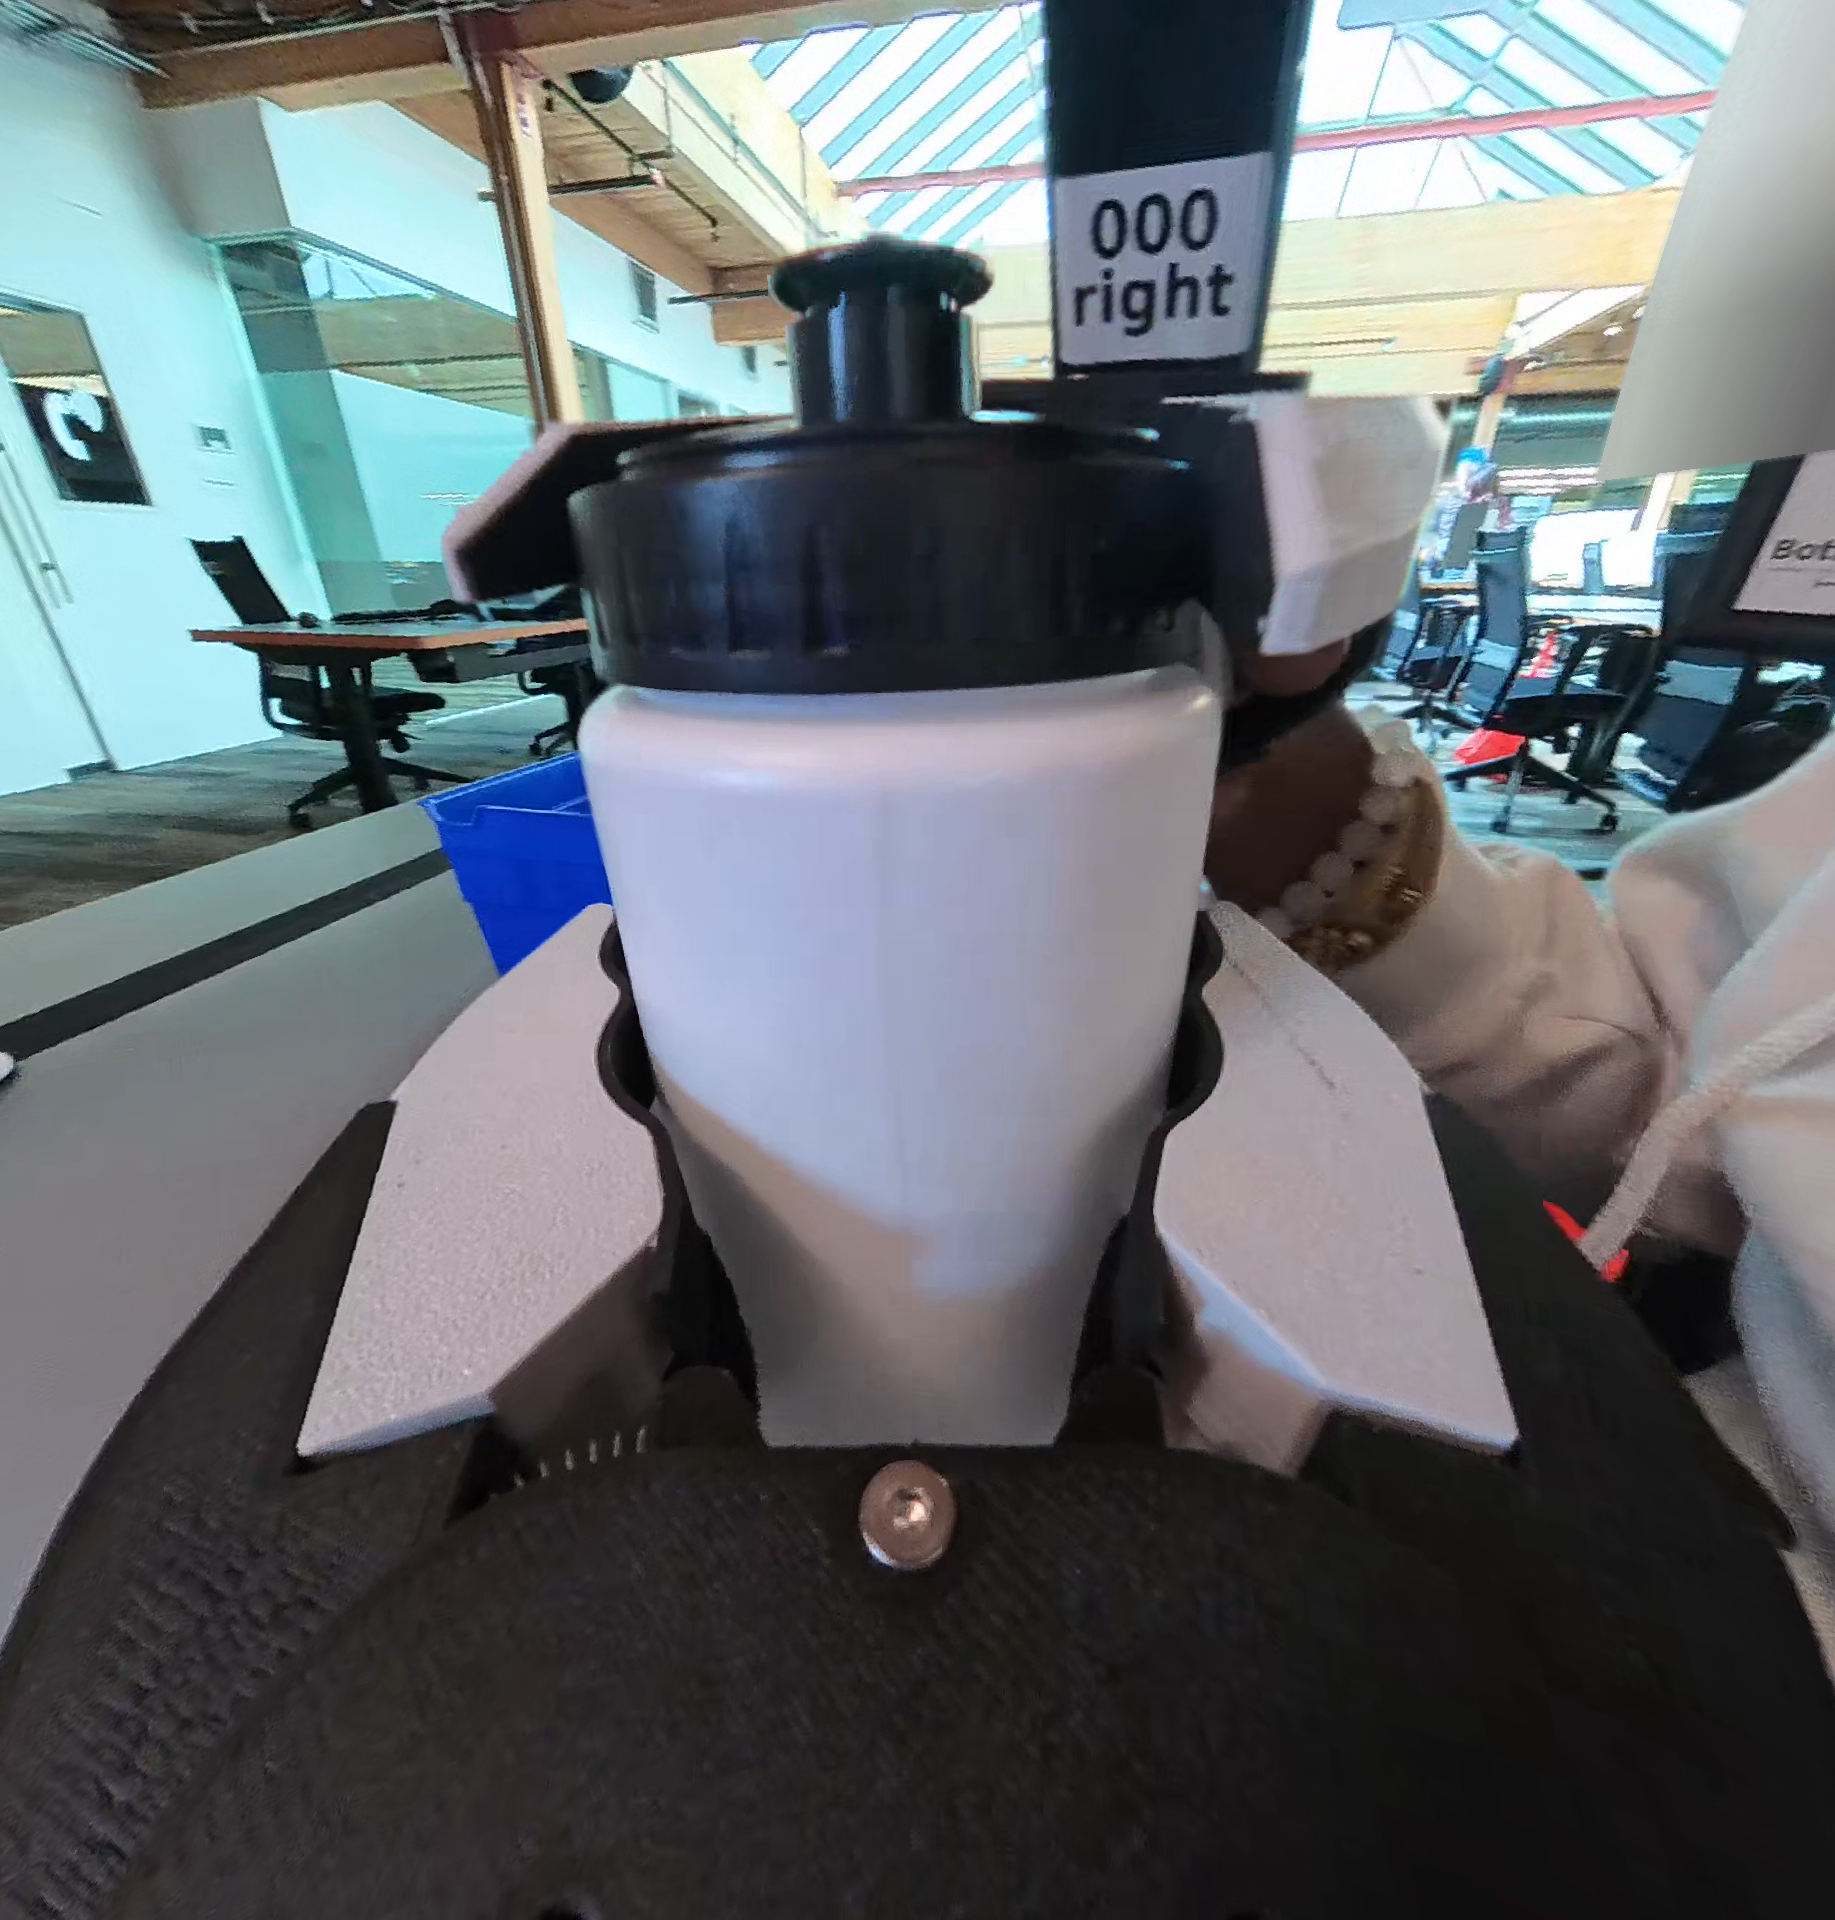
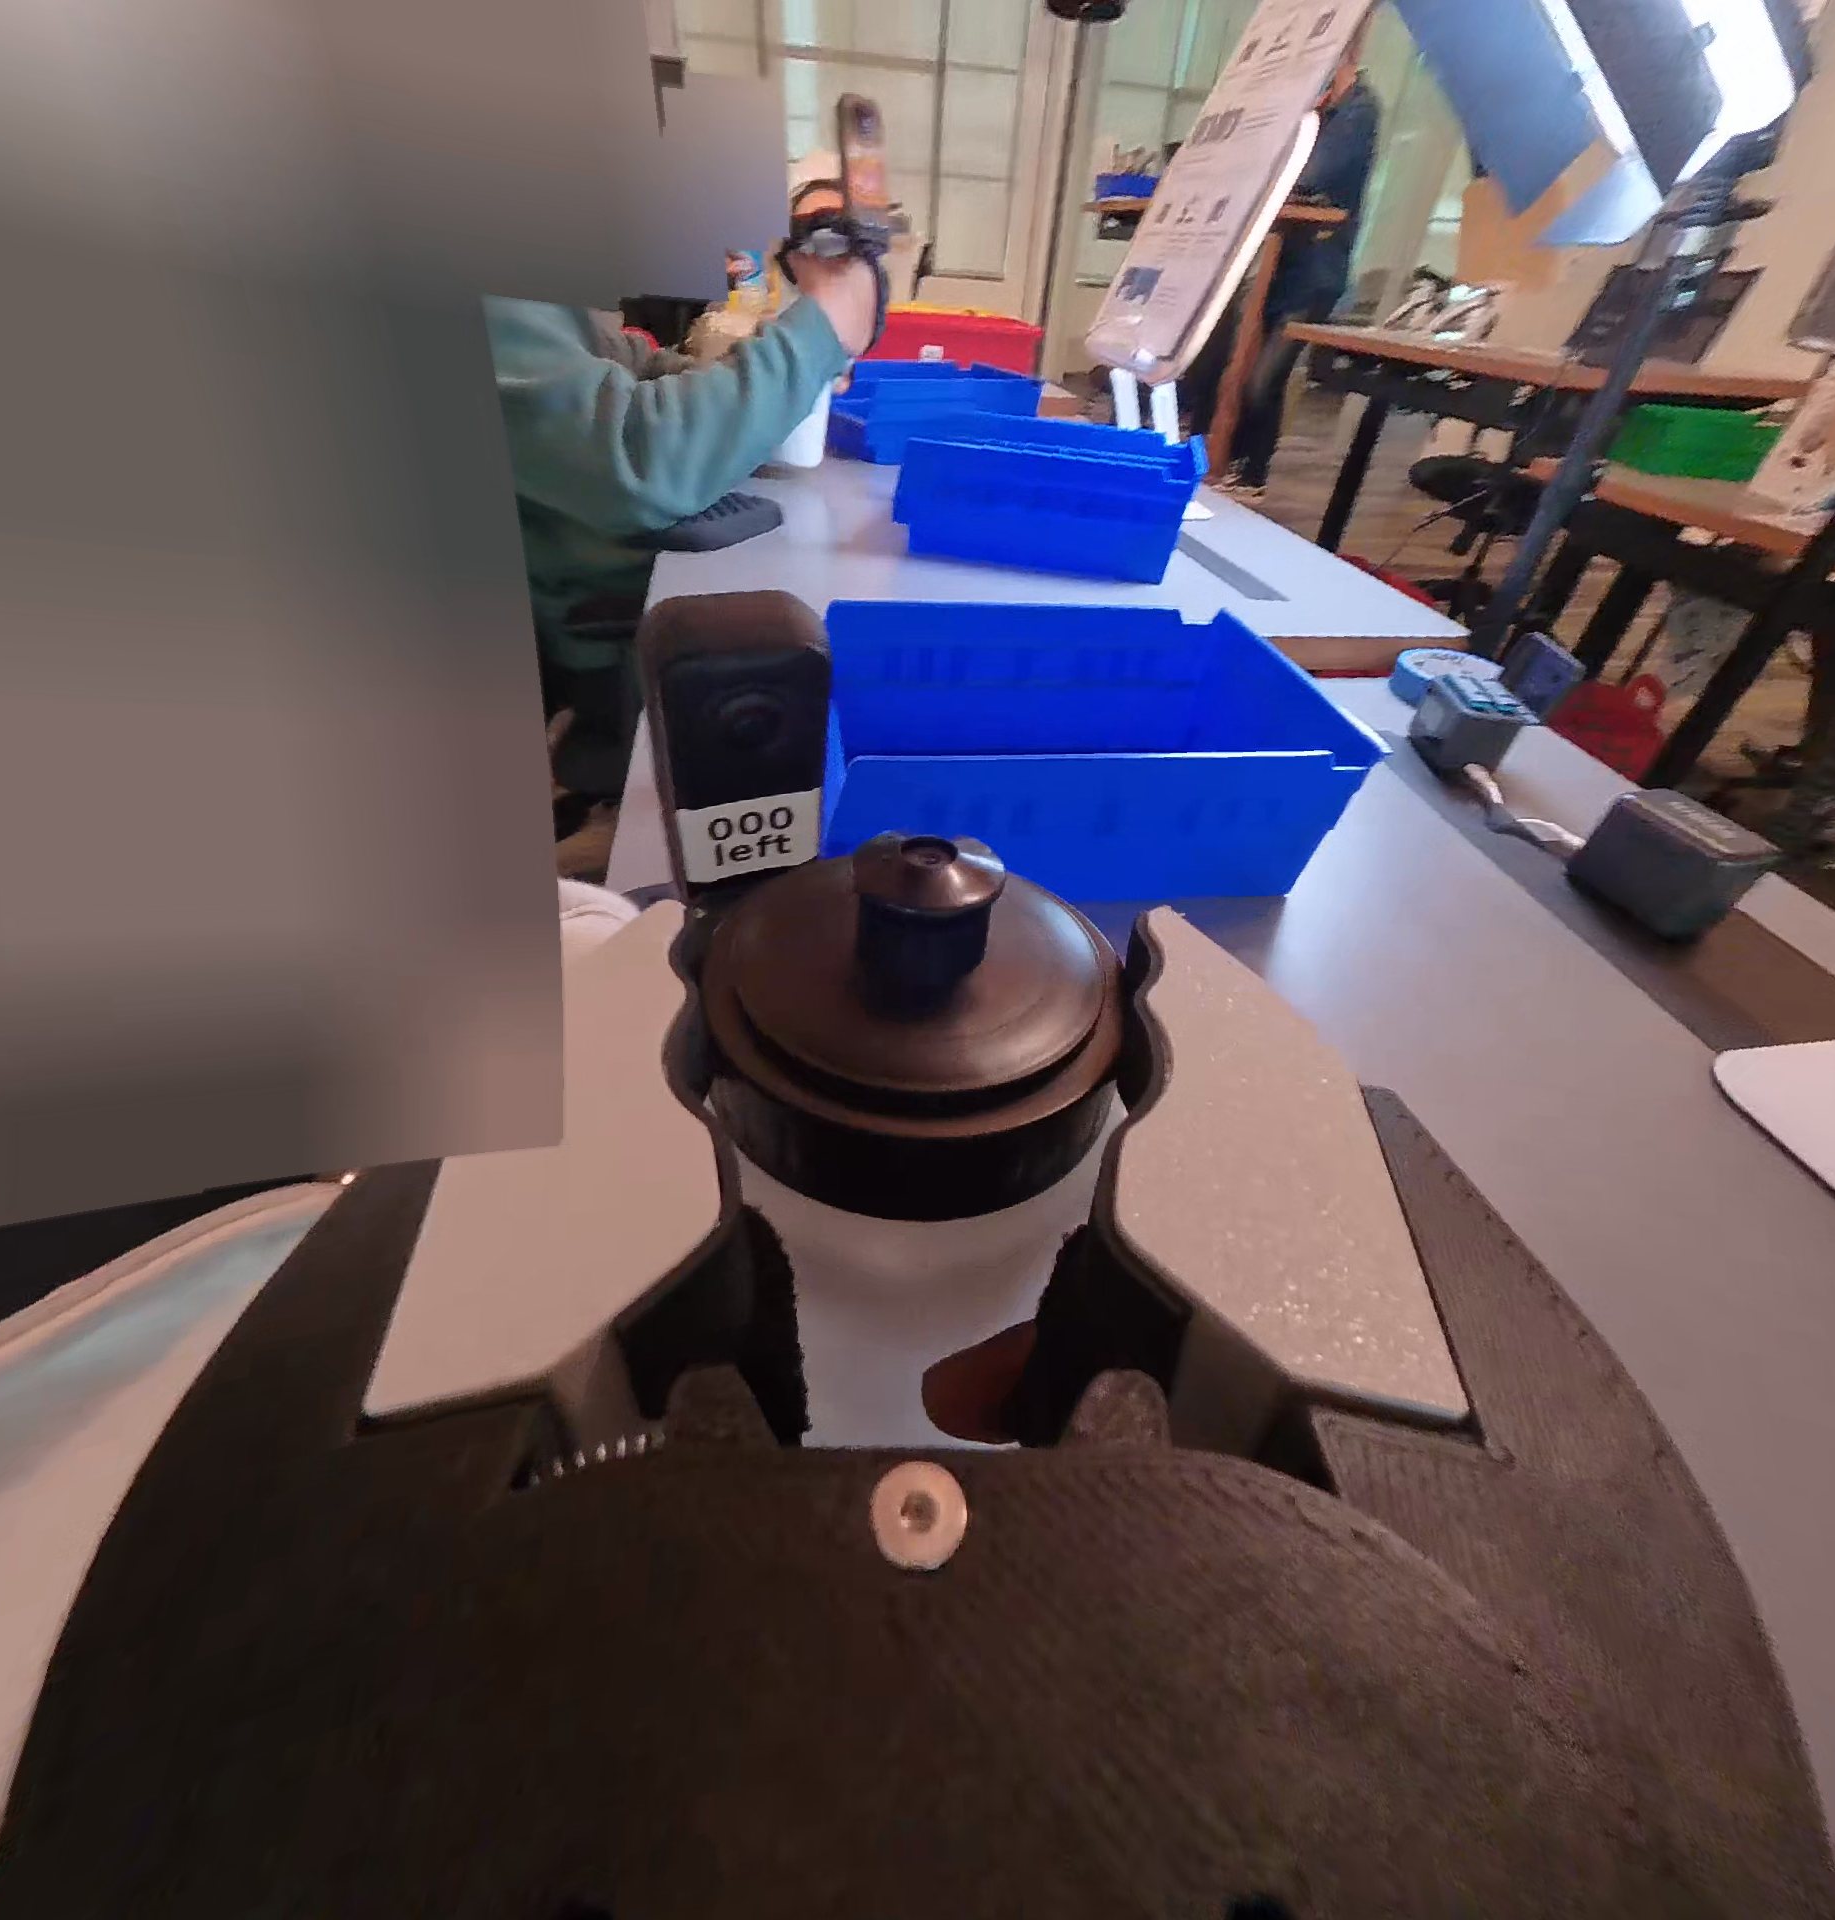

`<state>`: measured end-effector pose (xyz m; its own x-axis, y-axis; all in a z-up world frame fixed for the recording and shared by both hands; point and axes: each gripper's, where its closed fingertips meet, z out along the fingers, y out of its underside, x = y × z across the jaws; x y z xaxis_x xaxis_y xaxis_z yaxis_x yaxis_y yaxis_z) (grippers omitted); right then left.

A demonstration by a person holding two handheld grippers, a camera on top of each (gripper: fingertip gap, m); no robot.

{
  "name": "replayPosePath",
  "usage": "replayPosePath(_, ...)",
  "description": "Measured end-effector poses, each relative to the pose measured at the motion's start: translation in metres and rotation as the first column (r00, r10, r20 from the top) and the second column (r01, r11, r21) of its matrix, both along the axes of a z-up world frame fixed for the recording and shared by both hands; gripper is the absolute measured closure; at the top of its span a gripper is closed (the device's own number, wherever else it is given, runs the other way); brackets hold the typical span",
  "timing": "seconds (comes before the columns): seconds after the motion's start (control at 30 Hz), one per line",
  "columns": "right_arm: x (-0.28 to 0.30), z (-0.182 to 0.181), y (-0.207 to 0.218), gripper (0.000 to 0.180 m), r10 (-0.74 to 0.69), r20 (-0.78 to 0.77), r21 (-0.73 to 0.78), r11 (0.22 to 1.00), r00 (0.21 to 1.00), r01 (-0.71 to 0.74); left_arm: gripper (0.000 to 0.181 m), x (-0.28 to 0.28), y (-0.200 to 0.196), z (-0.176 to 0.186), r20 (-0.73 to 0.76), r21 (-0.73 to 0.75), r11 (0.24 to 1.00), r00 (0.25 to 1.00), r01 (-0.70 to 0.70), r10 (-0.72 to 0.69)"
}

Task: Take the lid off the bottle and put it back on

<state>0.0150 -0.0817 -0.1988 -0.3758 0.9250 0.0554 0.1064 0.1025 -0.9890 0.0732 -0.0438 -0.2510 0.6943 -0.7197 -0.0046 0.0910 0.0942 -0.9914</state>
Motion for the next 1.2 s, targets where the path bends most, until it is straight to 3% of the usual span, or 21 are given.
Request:
replayPosePath(0.03,-0.001,0.001,0.001,0.102,-0.036,-0.014,-0.013,0.999,0.999,0.036,0.083,-0.001,0.001,0.0,0.0,-0.002,1.0,1.0,-0.019,0.019)
replayPosePath(0.13,-0.002,0.001,0.02,0.102,-0.272,-0.068,-0.004,0.962,0.96,0.272,0.093,-0.012,0.007,-0.001,-0.051,0.035,0.989,0.988,-0.142,0.144)
replayPosePath(0.2,0.001,0.002,0.017,0.102,-0.31,-0.089,0.008,0.95,0.946,0.312,0.093,-0.009,0.004,-0.001,-0.058,0.056,0.991,0.99,-0.123,0.126)
replayPosePath(0.3,0.003,0.003,0.017,0.102,-0.293,-0.102,0.002,0.956,0.951,0.295,0.091,-0.007,0.004,0.0,-0.056,0.057,0.994,0.994,-0.093,0.096)
replayPosePath(0.4,0.004,0.003,-0.001,0.103,-0.103,-0.093,-0.052,0.994,0.99,0.098,0.061,0.007,-0.001,-0.001,0.0,-0.012,0.999,0.999,0.034,-0.034)
replayPosePath(0.47,0.002,0.004,-0.003,0.102,-0.058,-0.103,-0.076,0.996,0.993,0.05,0.076,0.009,0.0,-0.007,-0.021,-0.047,0.998,0.999,0.031,-0.032)
replayPosePath(0.53,0.003,0.004,-0.001,0.102,-0.054,-0.12,-0.068,0.997,0.991,0.046,0.077,0.007,0.001,-0.008,-0.058,-0.028,1.0,0.998,-0.009,0.007)
replayPosePath(1.2,0.004,0.002,0.0,0.102,-0.268,-0.152,-0.077,0.963,0.951,0.259,0.081,0.002,0.004,-0.014,-0.161,-0.074,0.982,0.974,-0.172,0.158)
